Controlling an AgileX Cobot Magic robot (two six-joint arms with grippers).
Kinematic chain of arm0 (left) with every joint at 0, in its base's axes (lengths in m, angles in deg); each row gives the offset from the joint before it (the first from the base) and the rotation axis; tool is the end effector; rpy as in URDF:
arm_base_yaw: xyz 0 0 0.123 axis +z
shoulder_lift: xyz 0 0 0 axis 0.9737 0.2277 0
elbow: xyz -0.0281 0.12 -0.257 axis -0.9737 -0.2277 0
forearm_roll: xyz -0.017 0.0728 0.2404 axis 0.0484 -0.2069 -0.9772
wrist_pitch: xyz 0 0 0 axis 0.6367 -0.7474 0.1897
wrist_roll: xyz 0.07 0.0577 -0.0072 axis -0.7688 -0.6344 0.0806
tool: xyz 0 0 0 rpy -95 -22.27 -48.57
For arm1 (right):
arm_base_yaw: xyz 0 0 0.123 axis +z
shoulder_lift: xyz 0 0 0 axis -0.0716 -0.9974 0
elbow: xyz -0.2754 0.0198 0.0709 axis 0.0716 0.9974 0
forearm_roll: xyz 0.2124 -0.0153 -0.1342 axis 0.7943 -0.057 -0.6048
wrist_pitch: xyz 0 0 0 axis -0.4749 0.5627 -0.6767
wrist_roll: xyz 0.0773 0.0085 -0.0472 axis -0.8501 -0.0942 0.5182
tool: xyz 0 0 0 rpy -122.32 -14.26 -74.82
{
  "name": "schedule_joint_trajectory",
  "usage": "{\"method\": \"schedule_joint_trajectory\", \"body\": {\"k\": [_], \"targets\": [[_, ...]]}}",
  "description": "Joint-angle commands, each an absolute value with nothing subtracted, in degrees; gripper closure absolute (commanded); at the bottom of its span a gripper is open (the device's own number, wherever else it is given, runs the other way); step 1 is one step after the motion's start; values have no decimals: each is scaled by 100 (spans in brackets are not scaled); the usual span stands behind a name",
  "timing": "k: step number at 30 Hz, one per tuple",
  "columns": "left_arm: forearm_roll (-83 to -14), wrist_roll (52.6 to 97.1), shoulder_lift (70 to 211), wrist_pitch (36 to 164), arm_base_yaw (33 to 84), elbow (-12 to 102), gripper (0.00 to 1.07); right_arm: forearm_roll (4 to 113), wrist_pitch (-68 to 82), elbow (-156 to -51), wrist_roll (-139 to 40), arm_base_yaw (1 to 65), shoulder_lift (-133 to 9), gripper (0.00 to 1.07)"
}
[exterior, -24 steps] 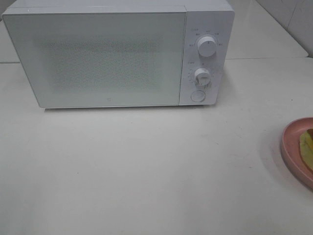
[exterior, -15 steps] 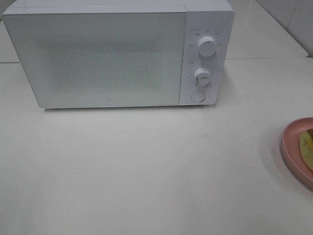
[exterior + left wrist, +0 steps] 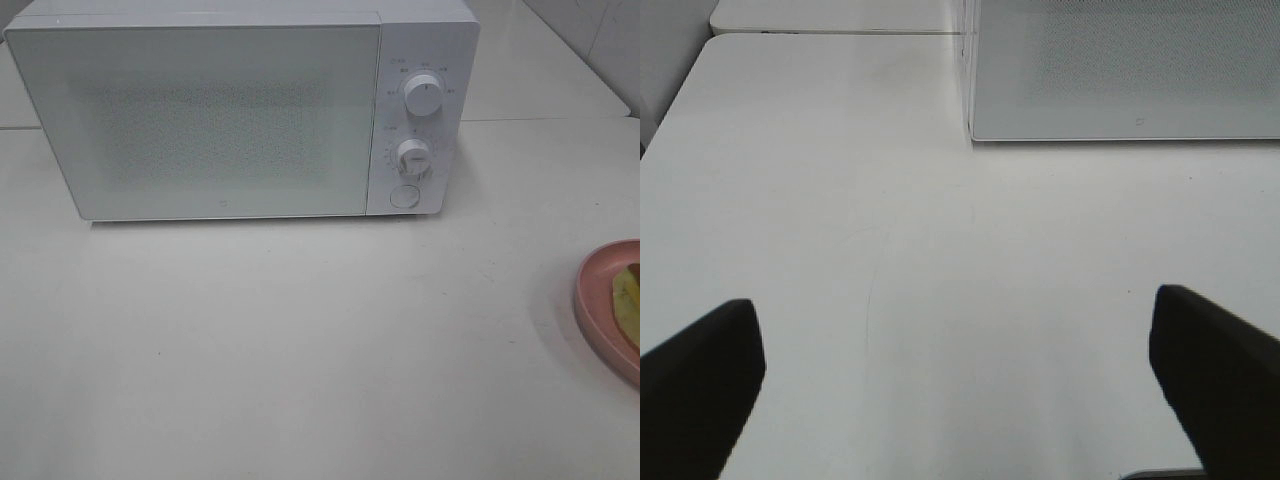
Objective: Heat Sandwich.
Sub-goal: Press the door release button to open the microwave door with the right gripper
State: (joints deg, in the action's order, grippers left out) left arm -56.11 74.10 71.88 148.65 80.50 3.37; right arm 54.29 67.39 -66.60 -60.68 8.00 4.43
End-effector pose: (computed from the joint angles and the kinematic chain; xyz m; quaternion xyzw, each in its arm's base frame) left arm -0.0041 -0.0100 0.2787 0.0081 0.8453 -0.0243 0.5337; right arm -0.0007 -0.0052 0.2945 0.0173 0.8336 0.0148 0.5519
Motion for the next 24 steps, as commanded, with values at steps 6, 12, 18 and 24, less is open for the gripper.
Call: {"method": "schedule_joint_trajectory", "body": {"k": [6, 12, 18, 24], "targets": [[-5560, 7416, 7039, 14802, 8027, 314, 6, 5423, 6018, -6700, -6045, 772, -222, 31], [-5560, 7416, 7039, 14802, 8027, 314, 6, 5423, 5582, -6700, -6045, 772, -737, 31], [-5560, 7416, 7039, 14802, 8027, 314, 6, 5423, 5238, -6700, -6045, 772, -1138, 31], [-5560, 7416, 7039, 14802, 8027, 314, 6, 5423, 4694, -6700, -6045, 772, -1723, 31]]}}
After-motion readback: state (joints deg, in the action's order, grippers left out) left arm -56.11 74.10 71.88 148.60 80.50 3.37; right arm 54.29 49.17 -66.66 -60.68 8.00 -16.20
